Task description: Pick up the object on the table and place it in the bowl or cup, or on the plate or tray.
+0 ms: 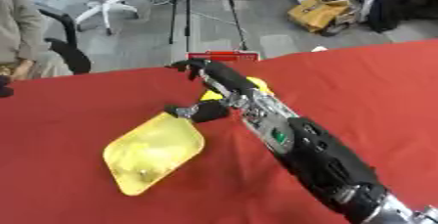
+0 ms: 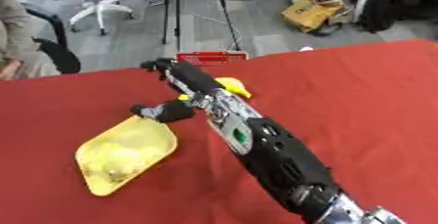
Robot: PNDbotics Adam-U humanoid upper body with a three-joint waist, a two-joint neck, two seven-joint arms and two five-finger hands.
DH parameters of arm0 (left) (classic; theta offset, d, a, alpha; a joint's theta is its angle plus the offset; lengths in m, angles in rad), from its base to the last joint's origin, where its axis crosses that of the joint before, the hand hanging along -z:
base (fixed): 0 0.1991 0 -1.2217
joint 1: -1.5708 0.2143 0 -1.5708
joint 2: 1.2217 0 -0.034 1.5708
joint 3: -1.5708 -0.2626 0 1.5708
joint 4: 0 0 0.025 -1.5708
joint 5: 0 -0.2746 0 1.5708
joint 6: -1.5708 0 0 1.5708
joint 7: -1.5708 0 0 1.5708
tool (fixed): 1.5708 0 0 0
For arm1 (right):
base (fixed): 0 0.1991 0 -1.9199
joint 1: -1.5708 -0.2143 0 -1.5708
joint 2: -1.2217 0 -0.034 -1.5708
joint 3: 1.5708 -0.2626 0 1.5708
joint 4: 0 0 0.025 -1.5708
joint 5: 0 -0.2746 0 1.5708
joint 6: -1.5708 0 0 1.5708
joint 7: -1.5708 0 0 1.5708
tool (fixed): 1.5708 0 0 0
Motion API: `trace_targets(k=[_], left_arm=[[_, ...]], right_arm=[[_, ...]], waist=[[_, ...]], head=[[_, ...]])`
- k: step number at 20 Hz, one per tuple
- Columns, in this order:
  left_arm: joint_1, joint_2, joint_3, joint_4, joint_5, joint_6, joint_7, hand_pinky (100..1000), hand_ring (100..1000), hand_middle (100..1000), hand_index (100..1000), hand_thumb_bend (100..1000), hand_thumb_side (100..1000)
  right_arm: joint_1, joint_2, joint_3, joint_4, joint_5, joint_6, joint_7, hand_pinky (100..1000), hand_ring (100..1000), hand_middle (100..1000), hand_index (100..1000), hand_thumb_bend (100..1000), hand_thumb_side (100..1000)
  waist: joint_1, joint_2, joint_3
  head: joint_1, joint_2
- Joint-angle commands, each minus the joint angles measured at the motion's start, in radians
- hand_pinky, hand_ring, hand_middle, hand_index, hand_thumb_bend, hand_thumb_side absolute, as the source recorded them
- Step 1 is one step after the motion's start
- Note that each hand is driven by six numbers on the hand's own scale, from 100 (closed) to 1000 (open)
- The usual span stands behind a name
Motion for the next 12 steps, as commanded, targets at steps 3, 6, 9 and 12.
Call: trace_targets(k=[3,6,9,12], left_arm=[[-0.002,0.026,0.015,-0.015,-0.008,0.001,0.009,618,628,718,805,777,842],[0.001,0.031,0.019,-0.013,-0.011,0.002,0.013,618,628,718,804,778,841],[0.003,0.033,0.022,-0.012,-0.012,0.002,0.015,618,629,718,804,778,840],[0.010,0.043,0.030,-0.008,-0.015,0.004,0.023,617,630,718,804,778,841]], right_arm=[[-0.001,-0.076,-0.033,-0.059,-0.058,0.025,0.091,772,726,823,947,571,567],[0.017,-0.108,-0.049,-0.105,-0.093,0.037,0.125,771,722,818,945,578,566],[0.042,-0.139,-0.063,-0.161,-0.130,0.055,0.140,770,711,810,940,581,560],[0.069,-0.168,-0.075,-0.229,-0.187,0.047,0.162,753,678,789,928,582,560]], waist=[[0.010,-0.025,-0.014],[0.013,-0.023,-0.033],[0.015,-0.021,-0.046],[0.016,-0.019,-0.058]], head=[[0.018,-0.014],[0.026,-0.016],[0.034,-0.019],[0.051,-0.016]])
